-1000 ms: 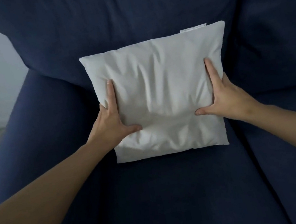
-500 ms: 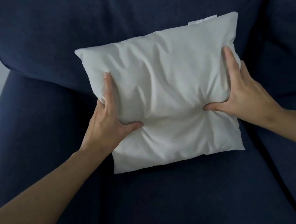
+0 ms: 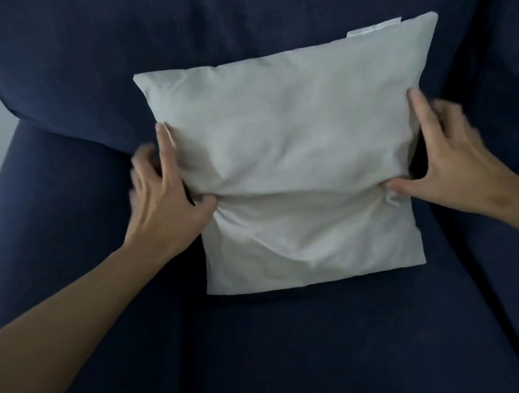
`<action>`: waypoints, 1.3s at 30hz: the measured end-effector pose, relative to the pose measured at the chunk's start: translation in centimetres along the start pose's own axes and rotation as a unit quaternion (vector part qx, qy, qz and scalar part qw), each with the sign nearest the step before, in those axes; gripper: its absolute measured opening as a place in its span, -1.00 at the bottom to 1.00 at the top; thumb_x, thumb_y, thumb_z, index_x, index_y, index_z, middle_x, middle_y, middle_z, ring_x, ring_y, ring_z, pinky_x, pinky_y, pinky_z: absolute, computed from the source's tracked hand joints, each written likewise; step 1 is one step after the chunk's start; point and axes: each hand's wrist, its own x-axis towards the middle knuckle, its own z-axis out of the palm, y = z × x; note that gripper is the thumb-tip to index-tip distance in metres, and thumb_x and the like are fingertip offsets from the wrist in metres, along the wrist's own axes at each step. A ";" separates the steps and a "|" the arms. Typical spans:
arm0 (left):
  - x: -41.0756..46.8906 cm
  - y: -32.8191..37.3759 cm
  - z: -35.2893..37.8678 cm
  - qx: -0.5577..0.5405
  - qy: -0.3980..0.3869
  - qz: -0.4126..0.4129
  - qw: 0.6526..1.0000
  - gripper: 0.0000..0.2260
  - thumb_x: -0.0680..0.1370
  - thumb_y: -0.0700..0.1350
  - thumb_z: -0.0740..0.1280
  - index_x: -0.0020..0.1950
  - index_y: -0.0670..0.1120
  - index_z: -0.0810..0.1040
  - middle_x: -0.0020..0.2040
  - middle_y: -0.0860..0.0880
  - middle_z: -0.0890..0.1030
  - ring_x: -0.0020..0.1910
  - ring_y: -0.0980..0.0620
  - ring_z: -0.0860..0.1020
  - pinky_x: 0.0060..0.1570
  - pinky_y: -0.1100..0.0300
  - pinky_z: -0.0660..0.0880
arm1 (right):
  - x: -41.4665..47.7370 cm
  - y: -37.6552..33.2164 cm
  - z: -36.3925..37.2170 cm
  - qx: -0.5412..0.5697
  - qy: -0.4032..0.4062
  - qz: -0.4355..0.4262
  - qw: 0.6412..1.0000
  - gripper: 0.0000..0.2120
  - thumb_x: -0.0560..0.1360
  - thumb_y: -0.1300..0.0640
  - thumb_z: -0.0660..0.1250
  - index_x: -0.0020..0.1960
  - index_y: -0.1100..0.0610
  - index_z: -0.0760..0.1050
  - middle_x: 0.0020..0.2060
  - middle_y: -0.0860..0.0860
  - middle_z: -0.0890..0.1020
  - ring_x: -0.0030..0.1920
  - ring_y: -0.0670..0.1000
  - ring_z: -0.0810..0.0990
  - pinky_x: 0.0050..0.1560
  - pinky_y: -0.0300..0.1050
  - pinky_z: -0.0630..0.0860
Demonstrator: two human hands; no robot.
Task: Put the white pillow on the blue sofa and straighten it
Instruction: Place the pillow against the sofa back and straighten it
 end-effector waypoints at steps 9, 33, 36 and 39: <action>7.8 8.1 -0.5 0.207 -0.045 0.284 0.935 -0.12 0.56 0.42 -0.02 0.66 -0.17 -0.08 0.67 -0.14 -0.04 0.64 -0.12 -0.10 0.55 -0.16 -0.11 | 8.2 -8.7 -0.9 -0.209 0.034 -0.252 0.944 -0.22 0.63 -0.32 -0.03 0.66 0.18 0.04 0.65 0.15 0.04 0.64 0.15 -0.05 0.52 0.32 -0.10; 10.7 -1.4 -9.9 0.063 0.134 0.147 0.978 -0.78 0.65 -0.01 0.22 0.00 -0.14 0.53 -0.12 -0.07 0.52 -0.15 -0.06 0.46 -0.11 0.01 0.36 | 10.7 -1.3 -10.8 -0.117 0.082 -0.142 0.979 -0.70 0.58 0.02 0.34 0.19 0.20 0.60 -0.04 0.14 0.46 0.07 0.25 0.44 0.14 0.28 0.35; 10.8 -0.9 -9.1 0.026 0.145 0.082 0.986 -0.75 0.65 0.01 0.17 0.03 -0.13 0.53 -0.09 -0.04 0.52 -0.13 0.01 0.44 -0.10 0.10 0.32 | 10.6 -1.5 -9.5 -0.063 0.117 -0.090 0.987 -0.66 0.58 -0.01 0.33 0.27 0.15 0.55 0.11 0.20 0.45 0.19 0.25 0.42 0.25 0.27 0.35; 9.6 -0.8 -7.1 -0.083 0.161 -0.053 0.982 -0.77 0.64 -0.01 0.14 0.17 -0.10 0.48 -0.01 0.01 0.55 -0.07 0.07 0.46 -0.13 0.26 0.34 | 8.4 -1.7 -7.0 0.114 0.170 0.033 0.978 -0.40 0.57 -0.12 0.31 0.54 0.02 0.25 0.43 0.16 0.31 0.42 0.11 0.35 0.43 0.12 0.30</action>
